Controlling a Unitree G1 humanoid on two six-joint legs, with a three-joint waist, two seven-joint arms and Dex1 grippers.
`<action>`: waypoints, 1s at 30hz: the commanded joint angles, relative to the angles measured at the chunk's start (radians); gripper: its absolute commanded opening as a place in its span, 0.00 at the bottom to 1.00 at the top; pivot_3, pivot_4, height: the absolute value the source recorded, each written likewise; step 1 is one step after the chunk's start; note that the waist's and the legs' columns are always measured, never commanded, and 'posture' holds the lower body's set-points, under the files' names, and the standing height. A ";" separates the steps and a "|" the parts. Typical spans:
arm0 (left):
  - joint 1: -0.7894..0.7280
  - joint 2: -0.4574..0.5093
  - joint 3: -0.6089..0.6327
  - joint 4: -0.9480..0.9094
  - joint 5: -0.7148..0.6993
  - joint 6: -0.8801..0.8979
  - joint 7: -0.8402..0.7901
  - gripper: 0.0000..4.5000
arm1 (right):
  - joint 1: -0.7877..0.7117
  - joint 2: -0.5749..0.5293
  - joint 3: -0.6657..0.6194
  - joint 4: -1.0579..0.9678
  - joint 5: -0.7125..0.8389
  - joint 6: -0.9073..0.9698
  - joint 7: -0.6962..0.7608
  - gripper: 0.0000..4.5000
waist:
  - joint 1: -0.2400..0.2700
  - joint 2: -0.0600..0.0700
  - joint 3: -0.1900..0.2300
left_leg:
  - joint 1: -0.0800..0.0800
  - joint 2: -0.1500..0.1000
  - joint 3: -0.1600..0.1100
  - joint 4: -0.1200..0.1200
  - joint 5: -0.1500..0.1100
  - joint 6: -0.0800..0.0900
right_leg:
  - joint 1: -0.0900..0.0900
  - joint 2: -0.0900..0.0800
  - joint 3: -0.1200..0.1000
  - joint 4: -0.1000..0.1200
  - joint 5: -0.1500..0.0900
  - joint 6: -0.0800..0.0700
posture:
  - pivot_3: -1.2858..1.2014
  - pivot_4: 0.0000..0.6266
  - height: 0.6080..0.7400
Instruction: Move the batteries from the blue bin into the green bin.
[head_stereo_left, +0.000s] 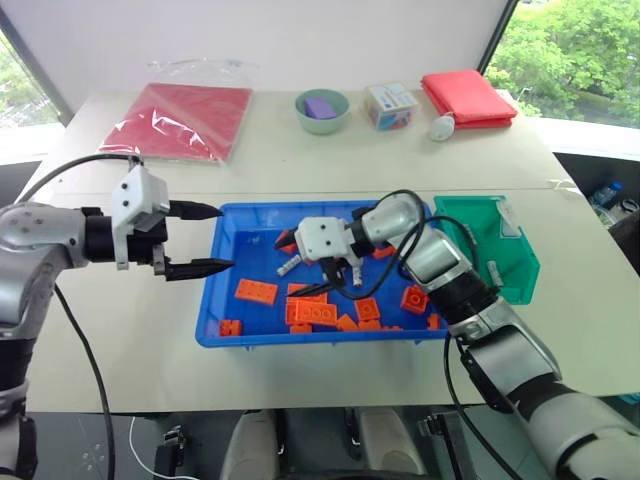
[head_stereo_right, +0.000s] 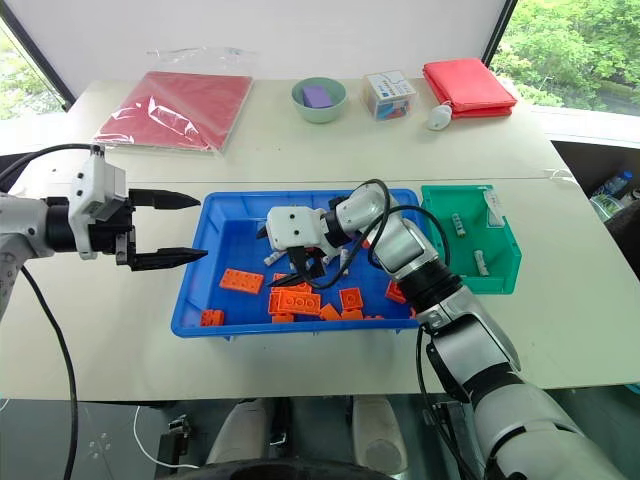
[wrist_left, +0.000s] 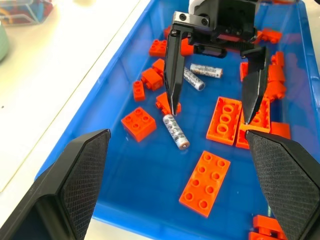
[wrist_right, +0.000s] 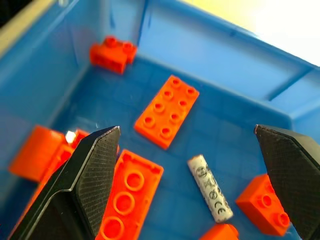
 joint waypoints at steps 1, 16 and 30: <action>-0.019 0.000 -0.003 -0.004 0.006 -0.010 -0.007 1.00 | -0.039 -0.007 -0.018 -0.046 0.028 0.079 0.011 0.98 | 0.000 0.000 0.000 | 0.000 0.000 0.000 0.000 0.000 0.000 | 0.000 0.000 0.000 0.000 0.000 0.000 | 0.52 0.24 0.97; 0.057 0.017 0.057 -0.063 -0.010 0.012 0.009 1.00 | -0.274 0.110 0.059 0.530 -0.064 -0.135 0.086 0.98 | -0.003 0.000 0.000 | 0.000 0.000 0.001 0.000 0.000 0.000 | -0.001 0.001 0.000 0.000 0.000 0.000 | 0.52 0.24 0.97; 0.119 0.036 0.120 -0.106 -0.024 0.036 0.037 1.00 | -0.399 0.176 -0.011 0.820 -0.090 -0.208 0.101 0.35 | -0.004 0.000 0.000 | 0.000 0.000 0.001 0.000 0.000 0.000 | 0.000 0.000 0.000 0.000 0.000 0.000 | 0.52 0.24 0.97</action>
